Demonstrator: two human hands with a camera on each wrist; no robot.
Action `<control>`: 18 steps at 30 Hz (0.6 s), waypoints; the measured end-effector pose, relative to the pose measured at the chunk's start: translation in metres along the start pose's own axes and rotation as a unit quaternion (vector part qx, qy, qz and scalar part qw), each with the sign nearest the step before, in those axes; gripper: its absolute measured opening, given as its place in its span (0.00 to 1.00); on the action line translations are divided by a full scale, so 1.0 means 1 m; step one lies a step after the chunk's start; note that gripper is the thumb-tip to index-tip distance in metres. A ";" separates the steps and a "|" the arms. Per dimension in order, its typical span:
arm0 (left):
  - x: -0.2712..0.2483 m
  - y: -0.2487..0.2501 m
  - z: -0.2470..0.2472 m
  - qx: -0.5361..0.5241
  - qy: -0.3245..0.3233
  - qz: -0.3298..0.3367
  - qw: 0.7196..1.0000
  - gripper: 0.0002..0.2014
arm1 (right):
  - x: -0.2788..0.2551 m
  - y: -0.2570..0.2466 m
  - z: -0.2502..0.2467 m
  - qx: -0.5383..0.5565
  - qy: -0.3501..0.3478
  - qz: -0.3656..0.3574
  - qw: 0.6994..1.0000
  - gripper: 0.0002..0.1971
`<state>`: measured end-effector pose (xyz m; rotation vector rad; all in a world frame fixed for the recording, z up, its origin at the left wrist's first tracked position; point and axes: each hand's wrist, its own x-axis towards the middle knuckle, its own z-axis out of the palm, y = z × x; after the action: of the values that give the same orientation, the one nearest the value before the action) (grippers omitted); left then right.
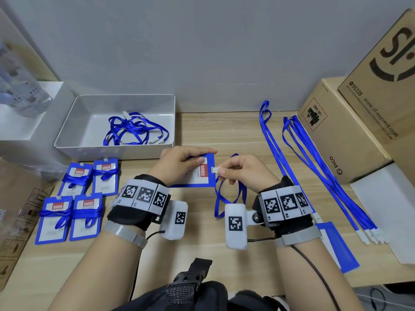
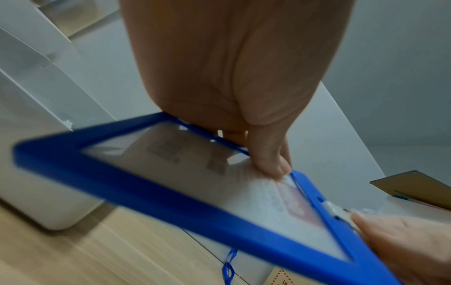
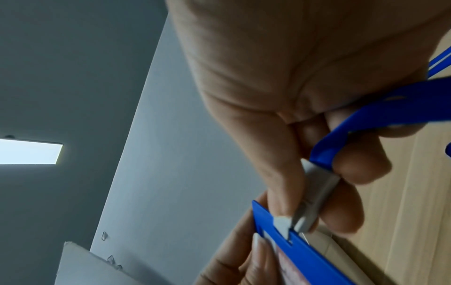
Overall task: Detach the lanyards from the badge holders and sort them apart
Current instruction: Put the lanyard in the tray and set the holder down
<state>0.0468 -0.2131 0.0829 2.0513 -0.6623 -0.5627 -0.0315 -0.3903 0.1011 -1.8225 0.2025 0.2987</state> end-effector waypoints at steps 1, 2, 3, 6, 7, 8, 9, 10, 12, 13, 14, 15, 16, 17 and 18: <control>0.000 0.000 0.000 0.001 0.001 0.000 1.000 0.15 | 0.001 0.001 0.000 0.001 -0.001 0.001 1.000 0.08; 0.000 0.000 0.001 0.002 0.001 0.001 1.000 0.14 | 0.001 0.002 -0.001 0.000 -0.002 0.001 1.000 0.08; 0.001 0.000 0.001 0.001 0.001 0.001 1.000 0.14 | 0.002 0.003 -0.001 -0.002 -0.002 0.000 1.000 0.08; 0.001 -0.001 0.002 -0.004 0.001 0.001 1.000 0.15 | 0.003 0.005 0.000 -0.006 0.002 -0.004 1.000 0.07; 0.001 0.000 0.002 -0.007 0.002 0.001 1.000 0.15 | 0.003 0.006 0.000 -0.006 0.005 -0.004 1.000 0.06; 0.001 0.001 0.002 -0.008 0.002 0.001 1.000 0.14 | 0.003 0.006 0.001 -0.007 0.009 -0.004 1.000 0.06; 0.001 0.001 0.003 -0.008 0.002 0.002 1.000 0.14 | 0.003 0.006 0.001 -0.011 0.014 -0.003 1.000 0.06; 0.000 0.003 0.003 -0.007 0.002 0.002 1.000 0.14 | 0.003 0.006 0.001 -0.015 0.020 -0.002 1.000 0.06; 0.001 0.004 0.002 -0.008 0.004 0.000 1.000 0.14 | 0.004 0.006 0.001 -0.020 0.028 0.000 0.999 0.06; 0.001 0.004 0.002 -0.009 0.005 -0.001 1.000 0.14 | 0.003 0.006 0.001 -0.017 0.029 0.000 0.999 0.06; 0.001 0.004 0.002 -0.009 0.005 -0.002 1.000 0.14 | 0.003 0.005 0.000 -0.013 0.030 0.000 0.999 0.06; 0.001 0.004 0.002 -0.008 0.005 -0.003 1.000 0.15 | 0.003 0.004 0.001 -0.009 0.033 0.001 0.999 0.06; 0.001 0.004 0.002 -0.006 0.006 -0.004 1.000 0.15 | 0.002 0.004 0.000 -0.005 0.035 0.002 0.999 0.06; 0.001 0.004 0.002 -0.004 0.007 -0.004 1.000 0.15 | 0.002 0.003 0.001 -0.003 0.037 0.003 0.999 0.06; 0.001 0.004 0.002 -0.005 0.009 -0.005 1.000 0.15 | 0.003 0.003 0.001 -0.001 0.037 0.002 0.999 0.05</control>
<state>0.0454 -0.2172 0.0853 2.0503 -0.6373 -0.5521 -0.0300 -0.3906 0.0973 -1.8369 0.2581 0.2354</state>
